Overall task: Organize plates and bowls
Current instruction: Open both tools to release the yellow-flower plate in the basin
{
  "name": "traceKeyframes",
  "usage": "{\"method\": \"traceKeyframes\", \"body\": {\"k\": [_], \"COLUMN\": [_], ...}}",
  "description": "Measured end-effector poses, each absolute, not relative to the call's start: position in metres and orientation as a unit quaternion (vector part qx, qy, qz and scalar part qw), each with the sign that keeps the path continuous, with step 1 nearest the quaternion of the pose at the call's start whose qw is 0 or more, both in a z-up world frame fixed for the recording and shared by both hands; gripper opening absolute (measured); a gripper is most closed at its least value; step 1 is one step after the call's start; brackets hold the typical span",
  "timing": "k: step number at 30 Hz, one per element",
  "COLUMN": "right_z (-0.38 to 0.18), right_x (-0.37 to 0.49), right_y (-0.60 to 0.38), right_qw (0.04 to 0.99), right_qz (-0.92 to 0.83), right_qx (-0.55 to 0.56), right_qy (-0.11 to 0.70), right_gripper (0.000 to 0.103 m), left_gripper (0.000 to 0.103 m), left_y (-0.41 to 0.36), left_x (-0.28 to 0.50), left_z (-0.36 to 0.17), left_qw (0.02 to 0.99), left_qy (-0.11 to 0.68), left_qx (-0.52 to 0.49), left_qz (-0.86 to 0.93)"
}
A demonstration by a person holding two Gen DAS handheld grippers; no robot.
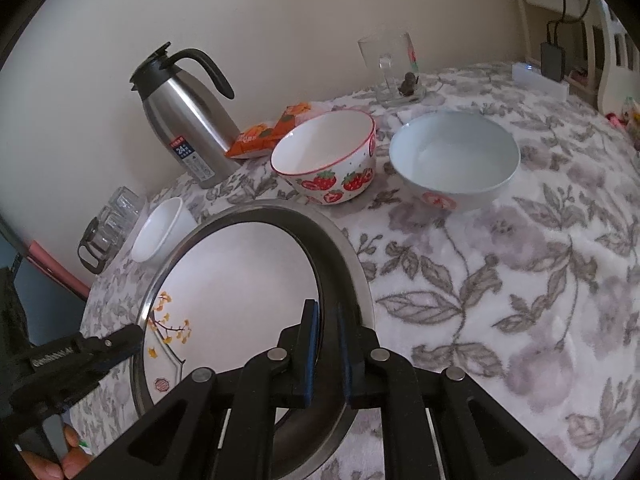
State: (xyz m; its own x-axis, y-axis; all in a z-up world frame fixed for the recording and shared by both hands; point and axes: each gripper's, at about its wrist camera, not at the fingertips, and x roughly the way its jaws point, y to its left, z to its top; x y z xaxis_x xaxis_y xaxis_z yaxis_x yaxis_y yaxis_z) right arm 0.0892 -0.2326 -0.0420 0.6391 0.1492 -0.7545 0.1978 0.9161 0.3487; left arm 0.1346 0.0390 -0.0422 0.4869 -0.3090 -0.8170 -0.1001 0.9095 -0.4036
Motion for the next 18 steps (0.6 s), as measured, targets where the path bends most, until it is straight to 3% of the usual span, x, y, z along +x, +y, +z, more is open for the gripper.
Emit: {"method": "traceKeyframes", "body": {"k": [3,5,7,11,12,13,14,16,18], "right_z": [-0.032,-0.026,-0.021,-0.017,-0.017,-0.018,-0.018,-0.018,-0.018], "right_x": [0.087,0.085,0.084,0.081,0.081,0.081,0.081,0.079,0.079], "right_y": [-0.231,-0.229,-0.227,-0.222,-0.221,-0.221,-0.22,-0.22,-0.22], "right_qw": [0.888,0.892,0.896,0.899,0.899,0.899,0.899,0.901,0.902], "right_qz": [-0.005,-0.001,0.0,-0.004,-0.004,-0.004,-0.007,-0.011,-0.011], "right_qx": [0.2,0.192,0.184,0.161,0.156,0.152,0.145,0.139,0.135], "right_qy": [0.414,0.408,0.405,0.407,0.408,0.41,0.412,0.411,0.41], "right_gripper": [0.011,0.011,0.011,0.011,0.011,0.019,0.035,0.053,0.053], "left_gripper": [0.016,0.022,0.035,0.044,0.05,0.056,0.058,0.061,0.065], "left_y": [0.035,0.033,0.032,0.034,0.035,0.037,0.038,0.039,0.041], "left_x": [0.13,0.128,0.125,0.124,0.124,0.123,0.123,0.123,0.123], "left_z": [-0.031,-0.026,-0.025,-0.029,-0.03,-0.03,-0.031,-0.032,-0.035], "left_qw": [0.847,0.851,0.852,0.849,0.848,0.848,0.849,0.849,0.846], "left_qy": [0.491,0.489,0.49,0.504,0.507,0.509,0.509,0.511,0.516], "left_qx": [-0.192,-0.183,-0.173,-0.156,-0.153,-0.149,-0.143,-0.137,-0.133], "left_qz": [-0.069,-0.066,-0.058,-0.027,-0.017,-0.01,-0.001,0.009,0.017]}}
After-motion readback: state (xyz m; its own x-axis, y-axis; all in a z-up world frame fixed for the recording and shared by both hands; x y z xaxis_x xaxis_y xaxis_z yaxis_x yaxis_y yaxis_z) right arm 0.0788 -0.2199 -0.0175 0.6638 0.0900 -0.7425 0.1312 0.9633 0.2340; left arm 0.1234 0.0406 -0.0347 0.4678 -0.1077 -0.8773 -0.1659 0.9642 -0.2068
